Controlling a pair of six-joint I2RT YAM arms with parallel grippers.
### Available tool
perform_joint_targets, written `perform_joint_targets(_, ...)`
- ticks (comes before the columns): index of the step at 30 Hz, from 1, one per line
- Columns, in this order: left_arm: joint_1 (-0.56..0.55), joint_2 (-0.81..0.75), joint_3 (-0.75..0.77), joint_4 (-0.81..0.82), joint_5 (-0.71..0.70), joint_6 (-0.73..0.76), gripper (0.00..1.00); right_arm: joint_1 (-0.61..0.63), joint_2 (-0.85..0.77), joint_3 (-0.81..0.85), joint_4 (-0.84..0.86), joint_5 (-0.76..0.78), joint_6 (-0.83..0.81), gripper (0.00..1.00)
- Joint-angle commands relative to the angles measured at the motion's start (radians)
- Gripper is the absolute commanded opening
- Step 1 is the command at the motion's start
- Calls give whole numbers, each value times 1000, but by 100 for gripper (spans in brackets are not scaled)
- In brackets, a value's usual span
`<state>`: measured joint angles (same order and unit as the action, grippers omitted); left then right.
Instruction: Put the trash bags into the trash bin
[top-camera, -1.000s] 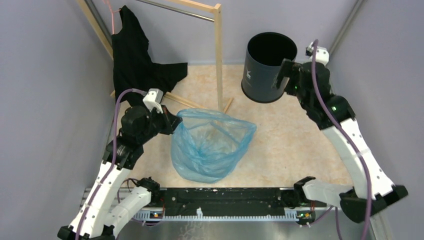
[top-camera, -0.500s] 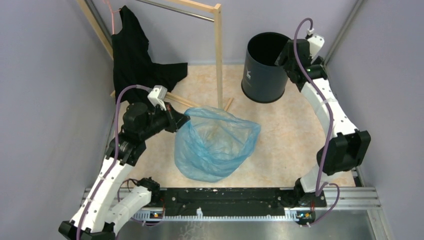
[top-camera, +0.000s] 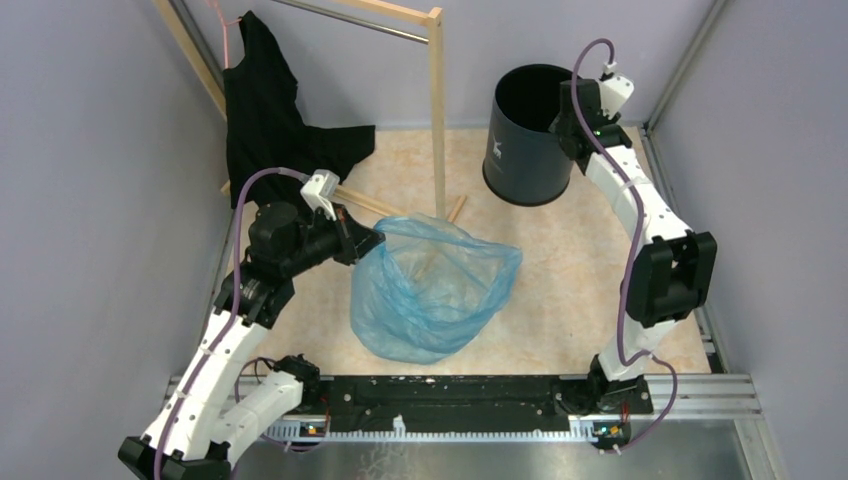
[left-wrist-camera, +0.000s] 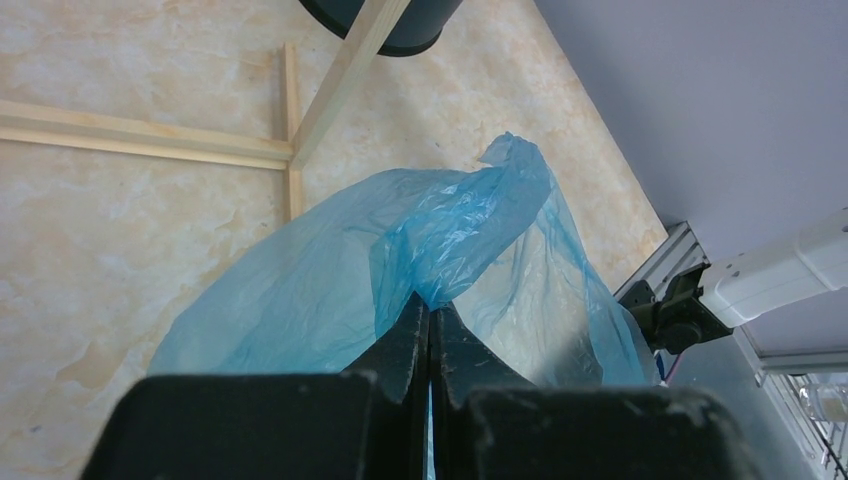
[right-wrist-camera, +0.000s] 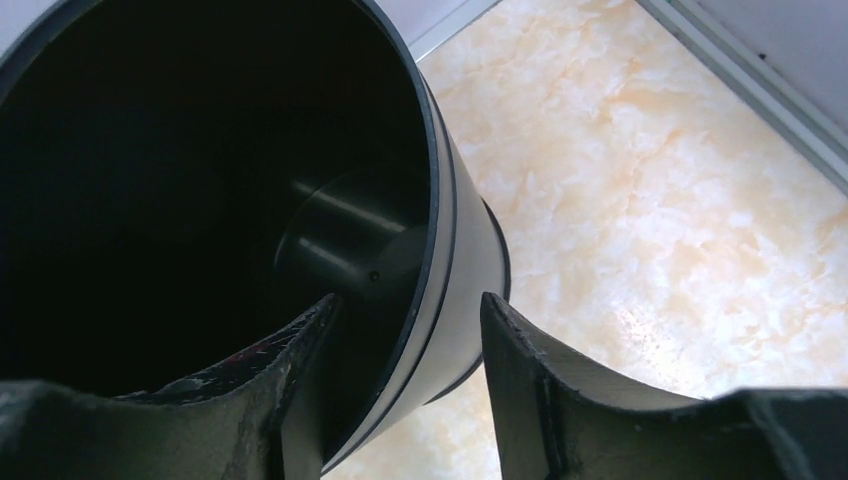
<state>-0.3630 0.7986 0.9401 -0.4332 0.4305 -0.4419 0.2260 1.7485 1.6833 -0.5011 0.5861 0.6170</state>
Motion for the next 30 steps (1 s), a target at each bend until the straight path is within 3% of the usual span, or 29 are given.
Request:
perform_joint_targets(1, 0, -15, 13, 37, 13, 18, 0, -2, -26, 13, -21, 18, 29, 49)
perform_joint_targets(5, 1, -19, 22, 28, 9, 26, 0, 5, -80, -25, -40, 5, -9, 39)
perform_joint_targets(14, 0, -44, 35, 13, 6, 32, 0, 25, -336, -220, -105, -69, -149, 0)
perform_joint_targets(21, -1, -54, 73, -27, -44, 80, 0, 100, -547, -351, -300, -211, -248, 0)
perform_joint_targets(25, 0, -68, 92, -55, -89, 111, 0, 193, -669, -431, -376, -243, -239, 0)
perform_joint_targets(30, 0, -101, 93, -63, -116, 132, 0, 209, -783, -491, -425, -357, -210, 0)
